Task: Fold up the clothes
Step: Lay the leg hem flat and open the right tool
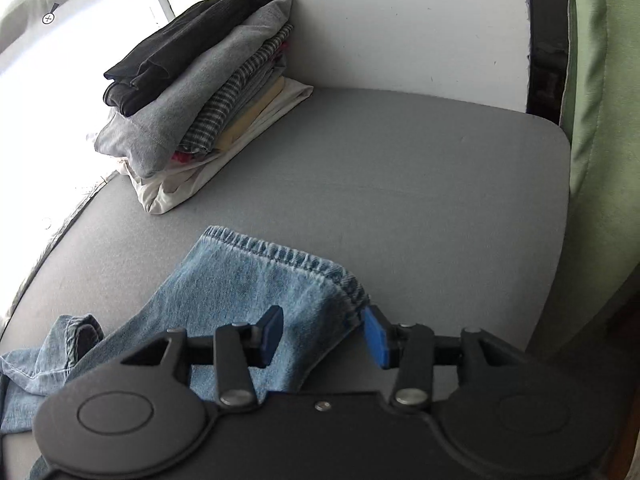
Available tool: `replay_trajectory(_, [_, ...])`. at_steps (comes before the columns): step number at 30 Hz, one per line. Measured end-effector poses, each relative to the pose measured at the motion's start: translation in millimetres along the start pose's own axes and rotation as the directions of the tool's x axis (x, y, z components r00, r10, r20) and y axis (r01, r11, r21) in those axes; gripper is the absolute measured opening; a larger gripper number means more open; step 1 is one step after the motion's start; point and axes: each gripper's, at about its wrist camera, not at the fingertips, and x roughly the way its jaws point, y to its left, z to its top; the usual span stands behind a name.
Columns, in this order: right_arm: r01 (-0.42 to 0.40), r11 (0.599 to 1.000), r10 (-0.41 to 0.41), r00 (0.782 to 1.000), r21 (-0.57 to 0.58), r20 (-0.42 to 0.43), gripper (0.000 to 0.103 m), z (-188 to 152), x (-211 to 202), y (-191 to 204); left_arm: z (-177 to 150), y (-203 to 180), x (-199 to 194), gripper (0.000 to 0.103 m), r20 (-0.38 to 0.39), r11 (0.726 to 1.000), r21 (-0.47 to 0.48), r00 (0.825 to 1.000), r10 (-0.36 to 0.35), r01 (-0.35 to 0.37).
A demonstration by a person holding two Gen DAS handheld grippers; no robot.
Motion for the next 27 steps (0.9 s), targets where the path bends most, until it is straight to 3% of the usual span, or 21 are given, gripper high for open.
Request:
replay_trajectory(2, [-0.012, 0.999, 0.014, 1.0, 0.049, -0.027, 0.047, -0.3, 7.3, -7.3, -4.4, -9.9, -1.8, 0.034, -0.013, 1.0, 0.017, 1.0, -0.025, 0.025])
replay_trajectory(5, [-0.074, 0.973, 0.093, 0.992, 0.216, -0.081, 0.047, -3.1, 27.6, -19.3, -11.9, -24.9, 2.2, 0.035, -0.049, 0.997, 0.043, 0.997, -0.059, 0.061])
replay_trajectory(8, [-0.118, 0.932, 0.148, 0.987, 0.343, -0.063, 0.048, -1.3, 38.2, -25.3, -19.4, -39.9, 6.7, 0.035, -0.086, 0.993, 0.068, 0.992, -0.091, 0.097])
replay_trajectory(9, [-0.137, 0.915, 0.167, 0.985, 0.379, -0.049, 0.035, -0.1, 40.8, -26.9, -21.4, -44.3, 7.4, 0.035, -0.094, 0.991, 0.082, 0.991, -0.098, 0.106])
replay_trajectory(10, [-0.189, 0.892, 0.215, 0.976, 0.412, -0.017, 0.007, 1.9, 40.8, -28.8, -23.2, -48.7, 8.0, 0.036, -0.101, 0.989, 0.096, 0.989, -0.104, 0.114])
replay_trajectory(12, [-0.324, 0.824, 0.32, 0.943, 0.465, 0.089, 0.007, 4.2, 31.5, -32.7, -25.5, -53.7, 8.9, 0.037, -0.109, 0.986, 0.119, 0.988, -0.107, 0.12])
replay_trajectory(14, [-0.406, 0.786, 0.368, 0.913, 0.465, 0.175, 0.007, 3.0, 18.6, -34.2, -28.7, -57.0, 9.2, 0.041, -0.114, 0.983, 0.139, 0.988, -0.105, 0.121])
replay_trajectory(15, [-0.394, 0.796, 0.353, 0.919, 0.459, 0.175, 0.007, 1.9, 15.5, -33.9, -30.3, -58.6, 9.4, 0.042, -0.116, 0.981, 0.149, 0.988, -0.104, 0.121])
replay_trajectory(16, [-0.345, 0.826, 0.311, 0.938, 0.446, 0.15, 0.007, 0.8, 15.4, -33.4, -33.0, -59.0, 9.5, 0.043, -0.122, 0.98, 0.157, 0.987, -0.101, 0.12])
replay_trajectory(18, [-0.172, 0.907, 0.175, 0.984, 0.383, 0.028, 0.008, -3.9, 25.0, -33.3, -37.4, -59.3, 11.1, 0.044, -0.134, 0.977, 0.181, 0.987, -0.09, 0.114])
replay_trajectory(20, [-0.087, 0.95, 0.101, 0.994, 0.3, -0.029, 0.015, -6.6, 29.1, -32.0, -41.6, -59.7, 12.8, 0.044, -0.145, 0.973, 0.206, 0.986, -0.079, 0.108])
replay_trajectory(22, [-0.048, 0.97, 0.054, 0.998, 0.236, -0.019, 0.04, -5.4, 22.4, -27.4, -42.7, -61.4, 12.7, 0.05, -0.15, 0.969, 0.225, 0.986, -0.072, 0.105])
replay_trajectory(23, [-0.026, 0.981, 0.029, 0.999, 0.193, -0.013, 0.046, -3.3, 17.7, -23.0, -42.6, -62.3, 12.7, 0.057, -0.152, 0.968, 0.229, 0.986, -0.072, 0.106])
replay_trajectory(27, [0.029, 0.999, -0.03, 0.999, 0.02, 0.044, 0.049, 7.1, 0.7, 2.0, -40.5, -71.6, 12.7, 0.066, -0.155, 0.961, 0.258, 0.986, -0.062, 0.101])
